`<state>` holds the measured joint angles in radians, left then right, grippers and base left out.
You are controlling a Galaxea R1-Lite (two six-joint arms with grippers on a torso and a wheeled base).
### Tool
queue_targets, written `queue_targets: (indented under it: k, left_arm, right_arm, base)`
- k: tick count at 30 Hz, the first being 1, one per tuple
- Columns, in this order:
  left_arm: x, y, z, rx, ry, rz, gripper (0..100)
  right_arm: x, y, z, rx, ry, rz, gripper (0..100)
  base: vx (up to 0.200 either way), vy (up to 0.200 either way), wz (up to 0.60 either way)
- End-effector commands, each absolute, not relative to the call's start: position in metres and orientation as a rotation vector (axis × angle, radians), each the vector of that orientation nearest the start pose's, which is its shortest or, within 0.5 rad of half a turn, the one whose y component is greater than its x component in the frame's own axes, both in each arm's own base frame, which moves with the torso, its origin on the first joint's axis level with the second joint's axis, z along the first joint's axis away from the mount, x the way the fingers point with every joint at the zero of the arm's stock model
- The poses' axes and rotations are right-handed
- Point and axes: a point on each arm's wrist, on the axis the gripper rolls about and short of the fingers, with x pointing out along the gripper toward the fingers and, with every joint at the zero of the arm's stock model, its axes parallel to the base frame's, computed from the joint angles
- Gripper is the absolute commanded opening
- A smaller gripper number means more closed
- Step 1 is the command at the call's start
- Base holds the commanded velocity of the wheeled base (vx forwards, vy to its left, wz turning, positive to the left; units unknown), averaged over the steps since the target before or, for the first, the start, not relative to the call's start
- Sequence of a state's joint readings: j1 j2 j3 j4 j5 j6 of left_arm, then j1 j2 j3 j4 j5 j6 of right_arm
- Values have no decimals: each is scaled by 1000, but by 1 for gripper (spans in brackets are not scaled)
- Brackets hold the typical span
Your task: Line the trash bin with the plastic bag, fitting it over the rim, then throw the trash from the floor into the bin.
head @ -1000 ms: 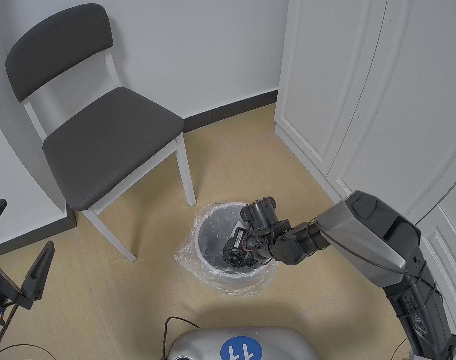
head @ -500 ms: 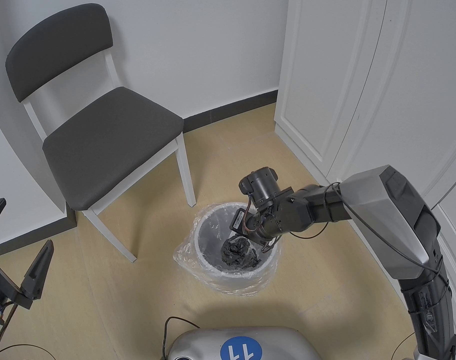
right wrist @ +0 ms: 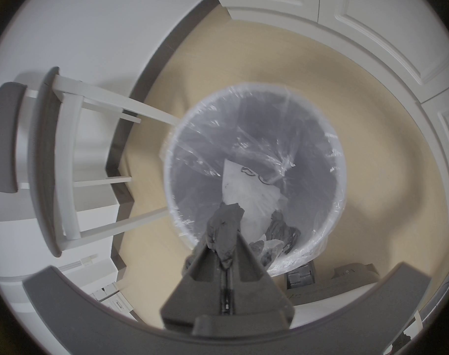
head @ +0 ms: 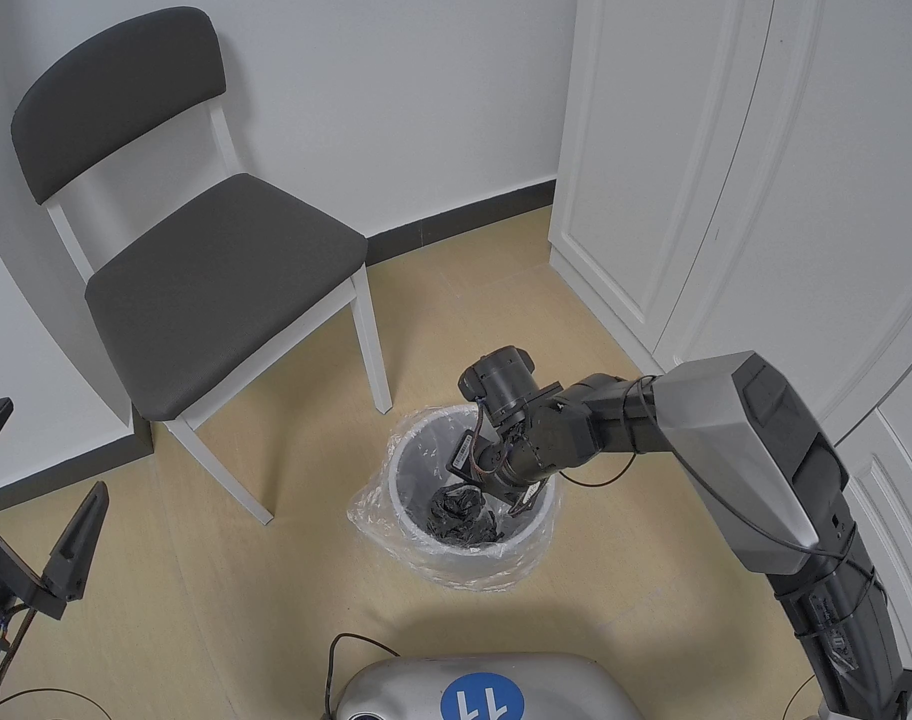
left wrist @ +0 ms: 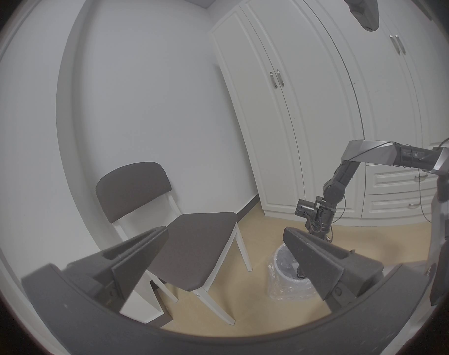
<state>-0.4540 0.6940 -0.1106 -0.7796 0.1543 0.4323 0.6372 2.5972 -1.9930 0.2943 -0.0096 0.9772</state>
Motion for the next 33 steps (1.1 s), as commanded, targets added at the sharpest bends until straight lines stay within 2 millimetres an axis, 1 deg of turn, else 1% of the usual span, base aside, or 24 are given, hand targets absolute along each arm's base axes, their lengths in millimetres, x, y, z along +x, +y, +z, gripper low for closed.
queue_targets:
  k: [1, 5, 8, 10, 11, 13, 16, 20, 24, 25, 27, 29, 33]
  left_arm:
    - [53, -22, 178, 370, -245, -253, 100]
    - [53, -22, 178, 370, -245, -253, 100]
    - [53, -22, 177, 372, -239, -255, 100]
    - [53, -22, 177, 373, -236, -255, 100]
    - [53, -22, 177, 373, -236, -255, 100]
    - [53, -22, 177, 373, -238, -255, 100]
    - [52, -22, 177, 373, -238, -255, 100]
    - [52, -22, 177, 373, -238, -255, 100]
    - [52, -22, 177, 373, -238, -255, 100]
    - [52, -22, 177, 373, -238, -255, 100]
    - [52, -22, 178, 372, -239, -255, 100]
    - [52, -22, 178, 372, -240, -254, 100]
    - [52, -22, 178, 372, -240, -254, 100]
  right_arm:
    - [410, 303, 13, 577, 1086, 84, 0]
    - [416, 298, 8, 591, 1069, 80, 0]
    - [422, 292, 9, 609, 1048, 76, 0]
    - [429, 285, 10, 627, 1029, 68, 0]
    - [429, 285, 10, 627, 1029, 68, 0]
    - [437, 274, 10, 646, 1010, 50, 0]
    - [444, 266, 11, 663, 992, 41, 0]
    - [448, 260, 11, 674, 978, 35, 0]
    - [448, 261, 8, 671, 981, 32, 0]
    - [446, 264, 9, 666, 983, 38, 0]
    - [444, 266, 13, 663, 984, 42, 0]
    - [437, 275, 19, 657, 983, 60, 0]
    - [430, 286, 29, 662, 975, 84, 0]
  base:
    - [0, 0, 0]
    - [0, 0, 0]
    - [0, 0, 0]
    - [0, 0, 0]
    - [0, 0, 0]
    - [0, 0, 0]
    - [0, 0, 0]
    - [0, 0, 0]
    - [0, 0, 0]
    - [0, 0, 0]
    - [0, 0, 0]
    - [0, 0, 0]
    - [0, 0, 0]
